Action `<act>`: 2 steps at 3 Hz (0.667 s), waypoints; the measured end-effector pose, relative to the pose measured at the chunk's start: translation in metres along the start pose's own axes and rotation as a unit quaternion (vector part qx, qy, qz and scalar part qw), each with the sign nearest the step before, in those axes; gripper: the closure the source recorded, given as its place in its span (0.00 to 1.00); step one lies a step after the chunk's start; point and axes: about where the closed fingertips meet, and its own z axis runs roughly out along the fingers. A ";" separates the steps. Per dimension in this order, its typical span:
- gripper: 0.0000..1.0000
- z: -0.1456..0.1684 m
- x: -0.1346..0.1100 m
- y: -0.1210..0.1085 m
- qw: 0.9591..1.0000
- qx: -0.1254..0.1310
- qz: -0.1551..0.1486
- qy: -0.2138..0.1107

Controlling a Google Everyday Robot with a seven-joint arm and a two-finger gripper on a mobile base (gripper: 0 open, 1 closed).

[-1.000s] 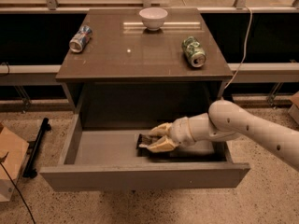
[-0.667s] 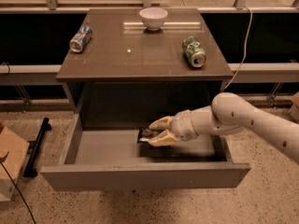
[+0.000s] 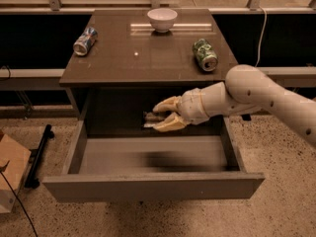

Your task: Pick rxbar chocolate from top drawer and place on counter

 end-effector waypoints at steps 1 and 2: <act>1.00 -0.018 -0.036 -0.031 0.998 0.002 -0.054 0.023; 1.00 -0.033 -0.071 -0.067 0.993 0.010 -0.101 0.053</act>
Offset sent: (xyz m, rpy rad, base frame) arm 0.0795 0.0137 0.1532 -0.2169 -0.2913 0.0847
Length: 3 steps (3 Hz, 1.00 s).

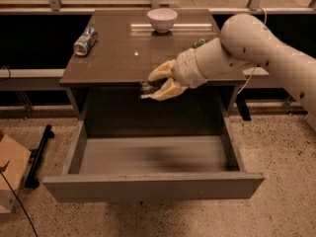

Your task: Pick rxbar chocolate from top drawer and place on counter

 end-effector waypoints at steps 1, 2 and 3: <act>1.00 -0.011 -0.021 -0.046 1.000 0.008 -0.021 0.021; 1.00 -0.018 -0.025 -0.097 0.999 0.039 -0.001 0.023; 1.00 -0.023 -0.008 -0.149 0.996 0.081 0.037 0.004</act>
Offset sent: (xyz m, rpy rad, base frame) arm 0.1368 0.0051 0.1090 0.0332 -0.0707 -0.1781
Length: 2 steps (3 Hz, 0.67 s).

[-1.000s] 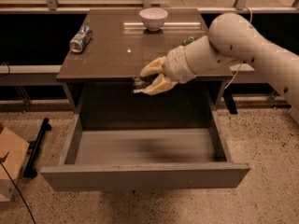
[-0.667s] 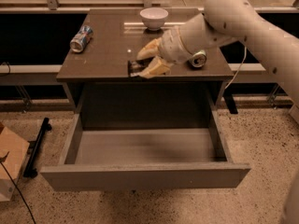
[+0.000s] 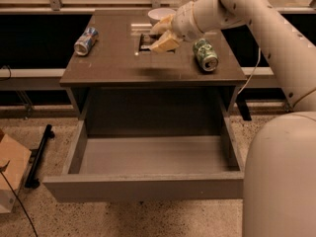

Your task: Pick rxbar chocolate from top drawer and place on counter

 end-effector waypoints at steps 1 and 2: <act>1.00 0.001 0.000 0.000 1.000 -0.001 0.000 0.000; 1.00 0.004 0.000 -0.004 1.000 0.023 0.006 0.005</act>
Offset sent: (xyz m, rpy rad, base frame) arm 0.0135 0.0022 0.0048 0.0419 -0.0922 -0.1976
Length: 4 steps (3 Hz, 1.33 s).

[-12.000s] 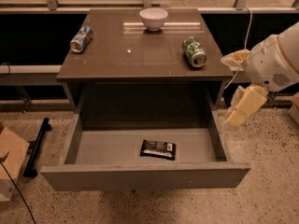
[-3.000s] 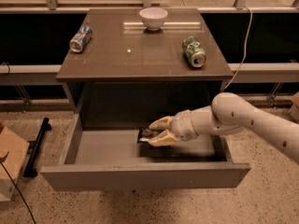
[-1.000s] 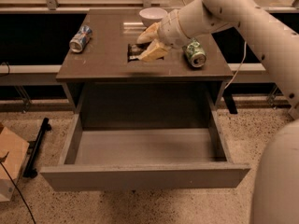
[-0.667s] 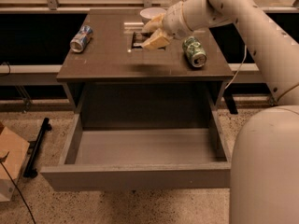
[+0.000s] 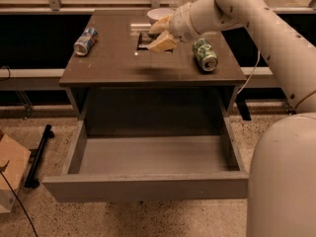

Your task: Pick rxbar chocolate from top drawer and place on counter

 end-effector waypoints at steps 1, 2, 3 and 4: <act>0.82 0.014 -0.003 -0.008 1.000 0.029 0.006 0.003; 0.57 0.035 -0.004 -0.016 0.999 0.045 0.029 -0.004; 0.35 0.037 -0.004 -0.015 0.999 0.043 0.028 -0.004; 0.03 0.041 -0.005 -0.013 0.999 0.040 0.028 -0.005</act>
Offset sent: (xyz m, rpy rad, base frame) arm 0.0479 0.0417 -0.0154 0.1109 0.0069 -0.1519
